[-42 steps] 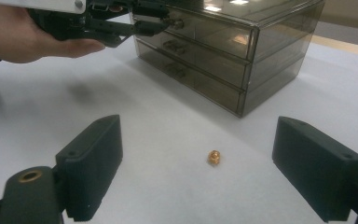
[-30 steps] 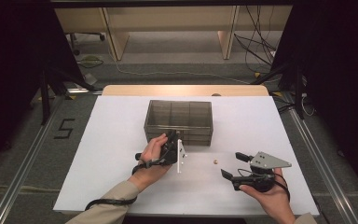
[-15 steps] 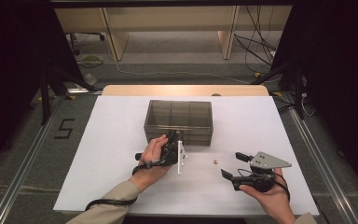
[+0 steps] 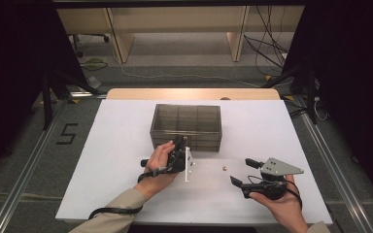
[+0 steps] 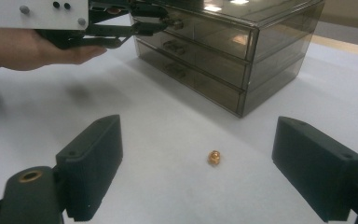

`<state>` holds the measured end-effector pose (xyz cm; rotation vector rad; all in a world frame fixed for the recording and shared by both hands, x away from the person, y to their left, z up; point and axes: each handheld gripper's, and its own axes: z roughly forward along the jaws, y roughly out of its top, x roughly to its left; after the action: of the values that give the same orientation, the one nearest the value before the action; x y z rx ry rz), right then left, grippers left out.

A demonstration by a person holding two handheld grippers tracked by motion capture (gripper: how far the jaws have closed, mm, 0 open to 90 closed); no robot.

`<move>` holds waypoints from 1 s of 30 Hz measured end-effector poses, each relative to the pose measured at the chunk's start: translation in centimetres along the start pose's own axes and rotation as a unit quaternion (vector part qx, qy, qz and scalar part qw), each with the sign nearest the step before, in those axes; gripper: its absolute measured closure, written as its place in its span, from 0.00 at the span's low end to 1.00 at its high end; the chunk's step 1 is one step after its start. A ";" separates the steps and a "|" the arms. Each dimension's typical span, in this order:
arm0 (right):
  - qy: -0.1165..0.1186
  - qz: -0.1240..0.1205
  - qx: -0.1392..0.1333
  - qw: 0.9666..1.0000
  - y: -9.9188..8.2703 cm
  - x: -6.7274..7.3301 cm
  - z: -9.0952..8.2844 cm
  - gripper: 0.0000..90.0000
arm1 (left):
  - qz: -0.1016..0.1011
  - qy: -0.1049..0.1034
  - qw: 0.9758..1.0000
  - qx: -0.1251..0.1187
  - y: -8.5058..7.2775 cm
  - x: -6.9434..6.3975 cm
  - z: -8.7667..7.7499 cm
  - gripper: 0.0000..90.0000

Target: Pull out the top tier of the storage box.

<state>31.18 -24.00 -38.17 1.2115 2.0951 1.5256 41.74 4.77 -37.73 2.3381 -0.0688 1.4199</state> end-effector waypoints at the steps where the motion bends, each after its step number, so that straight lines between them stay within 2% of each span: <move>1: 0.000 0.000 0.000 1.000 0.0 0.0 0.0 0.19 | 0.000 0.000 1.000 0.000 0.0 0.0 0.0 0.88; 21: 0.001 -0.001 0.002 1.000 0.0 0.0 0.0 0.19 | 0.013 0.001 1.000 -0.001 0.0 -0.1 -0.3 0.88; 30: 0.000 -0.001 0.001 1.000 0.0 0.0 0.0 0.19 | 0.009 0.001 1.000 -0.002 0.0 -0.2 -0.5 0.88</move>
<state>31.17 -24.03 -38.17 1.2099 2.0969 1.5248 41.21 4.88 -37.66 2.3396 -0.0910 1.4282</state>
